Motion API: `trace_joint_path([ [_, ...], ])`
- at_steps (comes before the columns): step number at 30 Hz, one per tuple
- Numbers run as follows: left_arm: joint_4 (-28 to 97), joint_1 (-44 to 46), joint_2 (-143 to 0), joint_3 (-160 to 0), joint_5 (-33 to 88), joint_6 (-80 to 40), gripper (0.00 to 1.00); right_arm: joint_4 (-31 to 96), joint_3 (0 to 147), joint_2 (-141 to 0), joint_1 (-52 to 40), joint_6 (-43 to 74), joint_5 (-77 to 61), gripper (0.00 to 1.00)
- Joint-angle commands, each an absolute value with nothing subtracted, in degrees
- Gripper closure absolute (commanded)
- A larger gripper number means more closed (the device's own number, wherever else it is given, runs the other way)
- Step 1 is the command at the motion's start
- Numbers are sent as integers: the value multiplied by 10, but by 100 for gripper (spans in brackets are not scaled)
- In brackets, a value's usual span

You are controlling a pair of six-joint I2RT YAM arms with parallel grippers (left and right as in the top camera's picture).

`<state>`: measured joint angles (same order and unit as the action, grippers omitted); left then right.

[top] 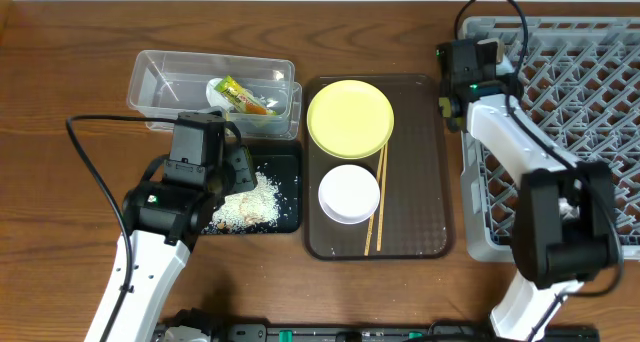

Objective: Sort waste into correct bins and load items into the dishwasher rack
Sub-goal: 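Reach the right gripper to the pink bowl on the brown tray and grasp it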

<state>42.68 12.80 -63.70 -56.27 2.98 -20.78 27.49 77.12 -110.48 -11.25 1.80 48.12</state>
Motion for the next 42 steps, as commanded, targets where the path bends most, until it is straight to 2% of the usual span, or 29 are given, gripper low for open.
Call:
trace_joint_path([
  [1, 430, 126, -640, -565, 23, -207, 50, 309, 770, -1039, -126, 30, 374, 39],
  [5, 435, 126, -640, -565, 23, -206, 50, 365, 770, -966, -133, 30, 182, 29],
  [11, 460, 125, -646, -563, -44, -236, 50, 423, 770, -918, -138, 30, -151, 27],
  [13, 476, 125, -652, -563, -74, -269, 50, 446, 767, -923, -145, 30, -199, 29],
  [19, 480, 126, -672, -558, -76, -274, 50, 514, 748, -954, -187, 30, -204, 31],
  [23, 480, 126, -684, -558, -75, -274, 50, 525, 727, -981, -218, 30, -204, 37],
  [26, 480, 126, -689, -558, -75, -274, 50, 519, 706, -1003, -238, 37, -204, 46],
  [30, 479, 126, -689, -558, -75, -274, 50, 504, 686, -1032, -254, 59, -204, 47],
  [32, 479, 126, -689, -558, -75, -274, 50, 491, 677, -1045, -260, 67, -203, 54],
  [35, 479, 126, -689, -558, -75, -274, 50, 476, 674, -1061, -265, 88, -188, 73],
  [41, 479, 126, -689, -558, -75, -274, 50, 439, 674, -1061, -264, 118, -152, 99],
  [42, 480, 126, -689, -558, -75, -274, 50, 438, 674, -1061, -264, 120, -151, 99],
])
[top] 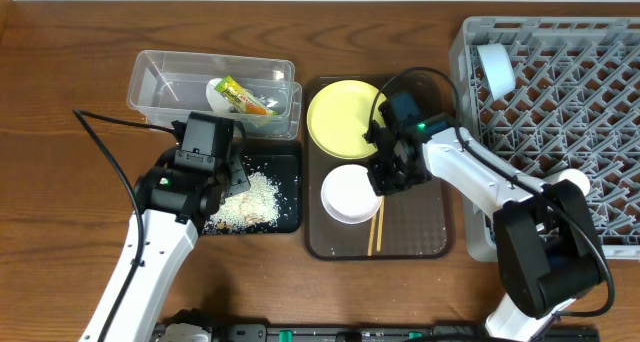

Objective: Sort waste into correct bins and load items into the dishwasher rack
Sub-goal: 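Reach the right gripper to the pink bowl on the brown tray and grasp it, then carry the pink bowl with the right gripper into the rack and release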

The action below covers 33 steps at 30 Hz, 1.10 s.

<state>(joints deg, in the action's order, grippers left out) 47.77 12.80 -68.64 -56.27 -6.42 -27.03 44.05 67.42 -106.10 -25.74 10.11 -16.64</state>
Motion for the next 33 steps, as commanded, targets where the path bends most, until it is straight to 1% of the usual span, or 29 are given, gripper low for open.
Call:
trace_joint_path([
  [1, 480, 126, -689, -558, -75, -274, 50, 437, 674, -1061, -263, 120, -150, 99],
  [9, 479, 126, -689, -558, -75, -274, 50, 441, 722, -1018, -232, 108, -130, 99],
  [13, 479, 126, -689, -558, -75, -274, 50, 434, 754, -960, -201, 106, -27, 99],
  [18, 475, 126, -689, -558, -75, -274, 50, 376, 757, -890, -163, 82, 148, 99],
  [21, 472, 126, -689, -558, -75, -274, 49, 318, 757, -872, -140, 5, 244, 99],
  [26, 469, 126, -689, -558, -75, -274, 49, 198, 757, -885, -95, -119, 401, 99],
  [29, 469, 126, -689, -558, -75, -274, 49, 126, 757, -902, -61, -184, 442, 99],
  [33, 468, 126, -689, -558, -75, -274, 49, 43, 757, -930, -17, -249, 452, 99],
])
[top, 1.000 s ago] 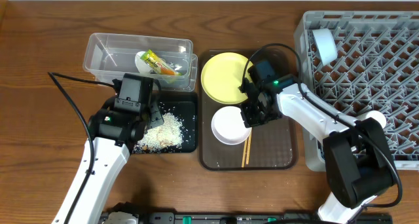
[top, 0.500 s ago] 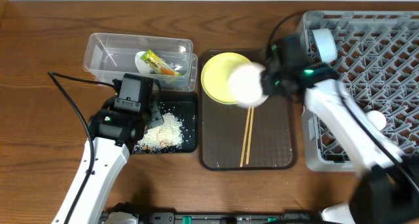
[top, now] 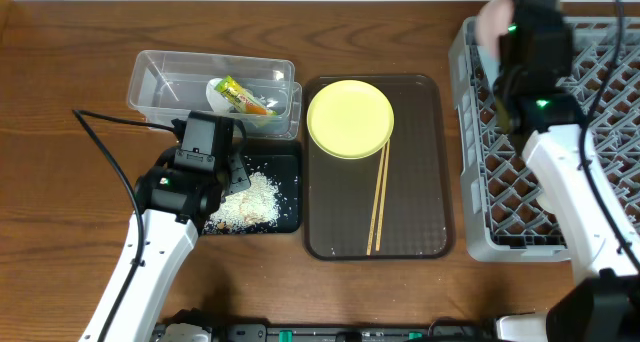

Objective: Sort waste into correct bins and load items into the dishwasher rack
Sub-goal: 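Carry the pink bowl with the right gripper into the rack and release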

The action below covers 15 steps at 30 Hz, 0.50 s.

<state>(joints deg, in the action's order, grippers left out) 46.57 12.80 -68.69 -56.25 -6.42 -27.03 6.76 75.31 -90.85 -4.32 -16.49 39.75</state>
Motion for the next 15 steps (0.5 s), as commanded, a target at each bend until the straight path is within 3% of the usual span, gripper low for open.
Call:
trace_joint_path([
  [1, 467, 126, -689, -558, -75, -274, 49, 21, 757, -940, -6, -262, 452, 99],
  [7, 466, 126, -689, -558, -75, -274, 49, -68, 757, -1014, 45, -336, 509, 99],
  [15, 466, 126, -689, -558, -75, -274, 49, -164, 757, -1104, 67, -335, 597, 99],
])
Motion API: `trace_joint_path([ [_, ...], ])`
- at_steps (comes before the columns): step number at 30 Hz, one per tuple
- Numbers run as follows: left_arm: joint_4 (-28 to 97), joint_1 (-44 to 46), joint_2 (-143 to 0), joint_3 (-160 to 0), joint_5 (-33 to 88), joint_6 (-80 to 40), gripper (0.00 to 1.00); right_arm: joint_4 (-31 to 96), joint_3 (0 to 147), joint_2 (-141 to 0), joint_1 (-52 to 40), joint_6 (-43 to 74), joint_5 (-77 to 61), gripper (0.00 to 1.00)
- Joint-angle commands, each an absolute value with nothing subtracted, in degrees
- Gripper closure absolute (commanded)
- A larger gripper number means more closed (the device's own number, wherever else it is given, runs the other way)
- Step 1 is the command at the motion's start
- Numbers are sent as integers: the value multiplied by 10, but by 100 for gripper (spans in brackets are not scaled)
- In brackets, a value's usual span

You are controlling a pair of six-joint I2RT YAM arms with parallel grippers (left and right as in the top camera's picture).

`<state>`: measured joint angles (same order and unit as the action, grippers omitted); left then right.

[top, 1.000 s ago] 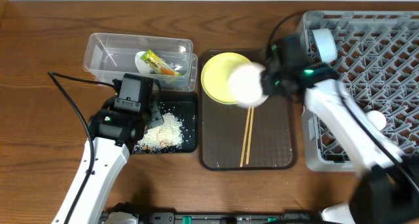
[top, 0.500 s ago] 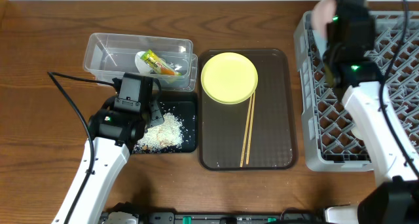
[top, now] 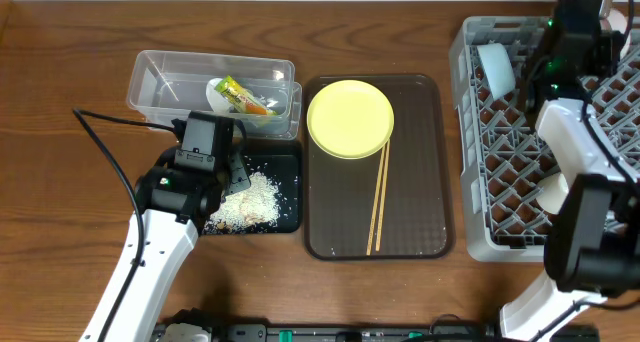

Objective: Sort waste into correct bins and load items into the dishwasher rack
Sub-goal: 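Carry the pink bowl with the right gripper into the rack and release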

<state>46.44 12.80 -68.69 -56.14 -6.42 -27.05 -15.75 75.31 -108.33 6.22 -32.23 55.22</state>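
A yellow plate (top: 350, 119) and a pair of chopsticks (top: 378, 197) lie on the brown tray (top: 420, 232). The grey dishwasher rack (top: 500, 162) holds a white cup (top: 495, 67) at its far left, and a white bowl (top: 550, 192) shows lower down beside the arm. My right gripper (top: 578, 27) is over the rack's far edge; its fingers are hidden. My left gripper (top: 235, 172) hovers over the black tray (top: 285, 217) of rice (top: 250, 197); its jaws cannot be made out.
A clear plastic container (top: 160, 77) at the back left holds a white piece and a yellow-green wrapper (top: 245, 97). A black cable (top: 100, 142) runs from the left arm across the table.
My right arm has shifted right, toward the rack's far right corner. The white cup now shows uncovered at the rack's far left. The left arm has not moved.
At first my right gripper was at the rack's far left, and a white bowl sat on the brown tray. Then it was down at that bowl. Later the bowl was gone from the tray and the arm was over the rack, where it remains.
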Motion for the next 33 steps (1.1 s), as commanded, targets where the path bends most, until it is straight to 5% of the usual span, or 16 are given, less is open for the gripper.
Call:
trace_joint_path([
  [1, 466, 126, -689, -558, -75, -274, 49, -166, 757, -1112, 67, -334, 597, 99],
  [29, 460, 126, -689, -558, -69, -274, 49, -88, 757, -1157, 6, -248, 596, 99],
  [33, 460, 126, -689, -558, -69, -274, 49, -4, 757, -1155, -1, -160, 595, 86],
])
